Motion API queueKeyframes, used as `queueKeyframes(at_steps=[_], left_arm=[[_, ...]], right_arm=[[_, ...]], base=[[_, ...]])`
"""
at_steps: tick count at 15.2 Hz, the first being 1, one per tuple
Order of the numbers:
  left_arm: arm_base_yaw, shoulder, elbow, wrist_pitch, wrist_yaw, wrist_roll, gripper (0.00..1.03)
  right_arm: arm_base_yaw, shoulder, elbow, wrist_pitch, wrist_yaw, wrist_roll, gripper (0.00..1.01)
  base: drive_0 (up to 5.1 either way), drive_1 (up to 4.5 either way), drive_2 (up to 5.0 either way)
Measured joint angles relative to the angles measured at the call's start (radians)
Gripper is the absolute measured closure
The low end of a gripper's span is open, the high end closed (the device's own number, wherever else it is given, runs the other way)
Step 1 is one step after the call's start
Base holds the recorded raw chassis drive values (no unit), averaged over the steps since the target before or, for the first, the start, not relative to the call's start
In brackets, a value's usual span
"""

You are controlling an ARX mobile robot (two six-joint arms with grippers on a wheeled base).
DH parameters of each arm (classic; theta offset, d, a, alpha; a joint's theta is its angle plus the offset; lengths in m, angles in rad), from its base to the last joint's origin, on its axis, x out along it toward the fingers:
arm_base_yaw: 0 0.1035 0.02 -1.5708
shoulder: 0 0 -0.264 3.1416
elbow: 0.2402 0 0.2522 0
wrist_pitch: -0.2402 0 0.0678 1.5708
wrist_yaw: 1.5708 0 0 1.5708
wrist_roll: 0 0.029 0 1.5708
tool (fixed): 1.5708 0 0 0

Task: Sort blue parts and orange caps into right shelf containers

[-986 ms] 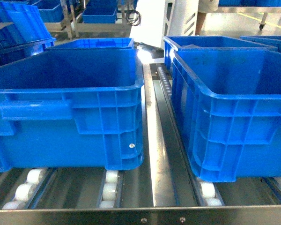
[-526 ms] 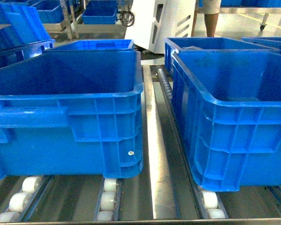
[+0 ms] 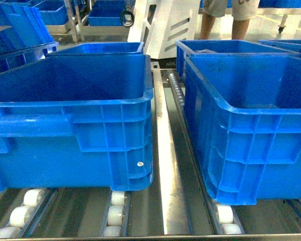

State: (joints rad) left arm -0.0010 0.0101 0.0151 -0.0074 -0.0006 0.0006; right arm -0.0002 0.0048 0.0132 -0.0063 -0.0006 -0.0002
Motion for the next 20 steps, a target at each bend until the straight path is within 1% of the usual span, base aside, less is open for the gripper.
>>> queueKeyframes(at_steps=[17,18,19,20], left_arm=[[0.0,0.0,0.0,0.0,0.0,0.0,0.6],[-0.018,0.001,0.0,0.001,-0.041,-0.003,0.6],[-0.127,0.099,0.002,0.132,-0.157,-0.012,0.6],[-0.134,0.231,0.011,0.257,-0.159,-0.019,0.6]], right_arm=[[0.0,0.0,0.0,0.0,0.0,0.0,0.56],[0.0,-0.003,-0.001,0.032,-0.008,-0.016,0.56],[0.001,0.001,-0.001,0.098,-0.034,-0.046,0.56],[0.001,0.061,0.001,0.205,-0.045,-0.051,0.56]], base=[[0.0,0.0,0.0],[0.0,0.0,0.0],[0.0,0.0,0.0],[0.0,0.0,0.0]])
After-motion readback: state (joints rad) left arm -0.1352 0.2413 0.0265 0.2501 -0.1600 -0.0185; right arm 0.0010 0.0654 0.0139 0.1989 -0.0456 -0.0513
